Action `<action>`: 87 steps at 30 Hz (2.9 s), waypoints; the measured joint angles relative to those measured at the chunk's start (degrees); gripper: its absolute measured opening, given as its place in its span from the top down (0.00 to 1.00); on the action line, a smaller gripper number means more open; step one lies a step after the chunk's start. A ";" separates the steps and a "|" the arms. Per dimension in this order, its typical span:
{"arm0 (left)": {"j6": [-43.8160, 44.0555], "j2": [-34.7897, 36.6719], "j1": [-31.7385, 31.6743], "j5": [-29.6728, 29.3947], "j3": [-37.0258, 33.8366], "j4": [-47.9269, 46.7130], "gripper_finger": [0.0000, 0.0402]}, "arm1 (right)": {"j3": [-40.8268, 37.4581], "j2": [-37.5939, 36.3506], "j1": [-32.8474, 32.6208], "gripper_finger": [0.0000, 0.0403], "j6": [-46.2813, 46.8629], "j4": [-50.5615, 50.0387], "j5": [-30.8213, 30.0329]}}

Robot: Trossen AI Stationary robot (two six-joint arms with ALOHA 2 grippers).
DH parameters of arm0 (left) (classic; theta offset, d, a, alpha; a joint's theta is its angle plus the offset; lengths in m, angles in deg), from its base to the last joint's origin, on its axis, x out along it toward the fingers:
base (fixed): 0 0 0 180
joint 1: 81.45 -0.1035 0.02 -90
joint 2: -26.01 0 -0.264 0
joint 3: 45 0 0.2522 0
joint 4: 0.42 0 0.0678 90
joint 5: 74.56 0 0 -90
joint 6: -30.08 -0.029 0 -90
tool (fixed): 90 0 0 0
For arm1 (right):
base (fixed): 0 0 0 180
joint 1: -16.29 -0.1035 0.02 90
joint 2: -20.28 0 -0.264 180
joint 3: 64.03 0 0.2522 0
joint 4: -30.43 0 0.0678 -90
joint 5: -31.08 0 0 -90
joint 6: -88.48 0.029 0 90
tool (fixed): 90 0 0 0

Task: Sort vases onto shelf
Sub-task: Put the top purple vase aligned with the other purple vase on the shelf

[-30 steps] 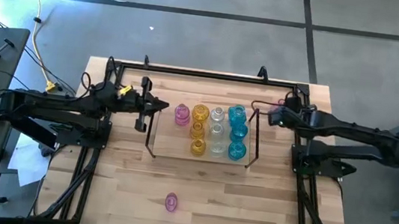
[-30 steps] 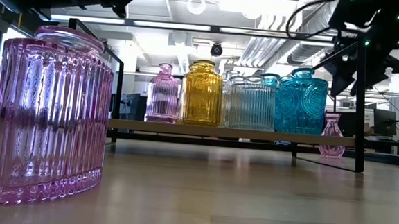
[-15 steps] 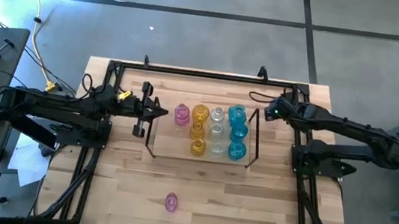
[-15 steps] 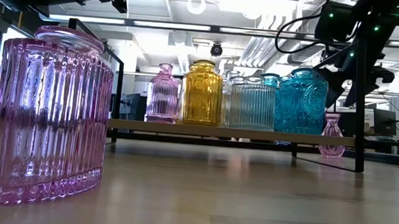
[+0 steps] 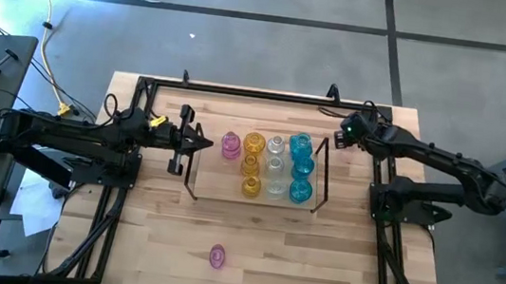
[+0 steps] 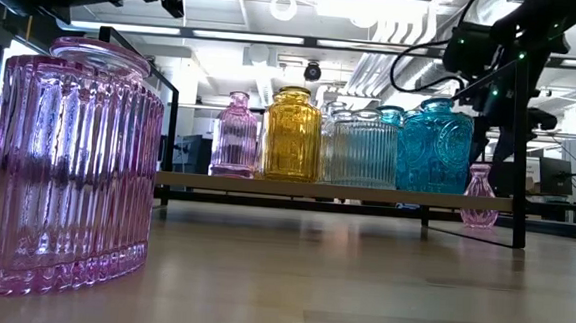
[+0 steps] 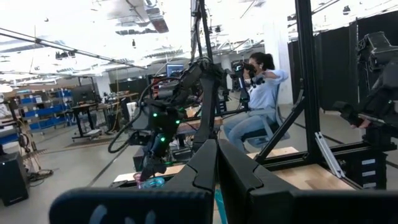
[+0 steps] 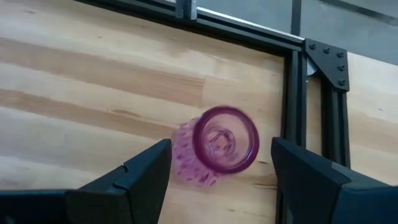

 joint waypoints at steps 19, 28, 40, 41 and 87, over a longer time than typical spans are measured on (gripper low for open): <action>-0.26 0.00 0.00 0.00 0.00 0.02 0.98 | 0.00 0.12 7.19 0.36 -5.03 2.23 7.33; -0.90 0.00 0.00 -0.02 0.00 0.04 0.98 | 0.00 2.36 8.71 0.36 -6.17 4.33 7.52; -0.87 0.00 0.00 -0.02 0.00 0.07 0.98 | 0.00 7.55 8.77 0.55 -7.52 6.06 6.96; -0.87 0.00 0.00 -0.02 0.00 0.05 0.98 | 0.00 7.51 8.77 0.58 -7.57 6.10 6.92; -0.85 0.00 0.00 -0.04 0.00 0.04 0.98 | 48.46 0.54 -28.44 0.67 -12.24 -17.62 -0.26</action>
